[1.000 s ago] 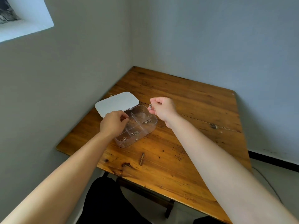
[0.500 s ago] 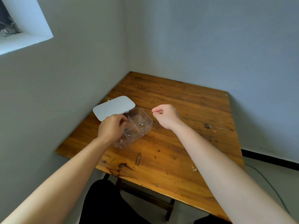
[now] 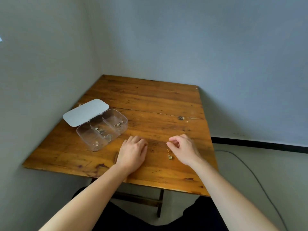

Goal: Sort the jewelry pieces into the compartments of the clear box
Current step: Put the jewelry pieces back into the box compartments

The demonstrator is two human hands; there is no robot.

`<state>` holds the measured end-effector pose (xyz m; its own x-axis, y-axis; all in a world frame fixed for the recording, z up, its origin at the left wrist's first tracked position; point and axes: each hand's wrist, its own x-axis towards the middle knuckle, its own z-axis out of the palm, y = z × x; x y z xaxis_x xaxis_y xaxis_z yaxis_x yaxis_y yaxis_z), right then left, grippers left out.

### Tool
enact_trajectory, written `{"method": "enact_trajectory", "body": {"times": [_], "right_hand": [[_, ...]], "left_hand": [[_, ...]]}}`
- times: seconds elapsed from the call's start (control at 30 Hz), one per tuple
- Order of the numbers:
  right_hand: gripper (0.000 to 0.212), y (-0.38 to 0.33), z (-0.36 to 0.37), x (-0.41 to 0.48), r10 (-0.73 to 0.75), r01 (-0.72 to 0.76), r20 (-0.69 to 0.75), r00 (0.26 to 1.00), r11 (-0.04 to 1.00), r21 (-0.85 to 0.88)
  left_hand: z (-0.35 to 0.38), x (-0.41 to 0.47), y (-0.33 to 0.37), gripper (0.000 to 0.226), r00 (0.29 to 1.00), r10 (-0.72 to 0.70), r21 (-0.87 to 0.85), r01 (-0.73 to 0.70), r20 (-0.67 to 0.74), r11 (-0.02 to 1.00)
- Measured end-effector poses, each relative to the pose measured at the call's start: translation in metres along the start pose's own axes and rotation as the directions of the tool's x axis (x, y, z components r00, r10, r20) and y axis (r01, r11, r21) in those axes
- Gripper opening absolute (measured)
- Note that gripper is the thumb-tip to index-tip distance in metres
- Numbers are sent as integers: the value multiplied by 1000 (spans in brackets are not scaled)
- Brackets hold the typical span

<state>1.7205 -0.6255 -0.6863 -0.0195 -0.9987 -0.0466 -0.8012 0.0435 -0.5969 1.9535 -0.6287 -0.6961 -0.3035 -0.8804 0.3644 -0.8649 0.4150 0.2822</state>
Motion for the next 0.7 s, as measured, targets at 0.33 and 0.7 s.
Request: {"method": "enact_trajectory", "body": {"times": [0.33, 0.7], "right_hand": [[52, 29, 20, -24, -138, 139, -47, 989, 990, -3], [19, 14, 24, -18, -208, 199, -97, 973, 975, -97]], "left_hand": [[14, -19, 6, 19, 1000, -23, 32, 23, -5, 999], [16, -19, 2, 18, 999, -45, -5, 44, -9, 999]]}}
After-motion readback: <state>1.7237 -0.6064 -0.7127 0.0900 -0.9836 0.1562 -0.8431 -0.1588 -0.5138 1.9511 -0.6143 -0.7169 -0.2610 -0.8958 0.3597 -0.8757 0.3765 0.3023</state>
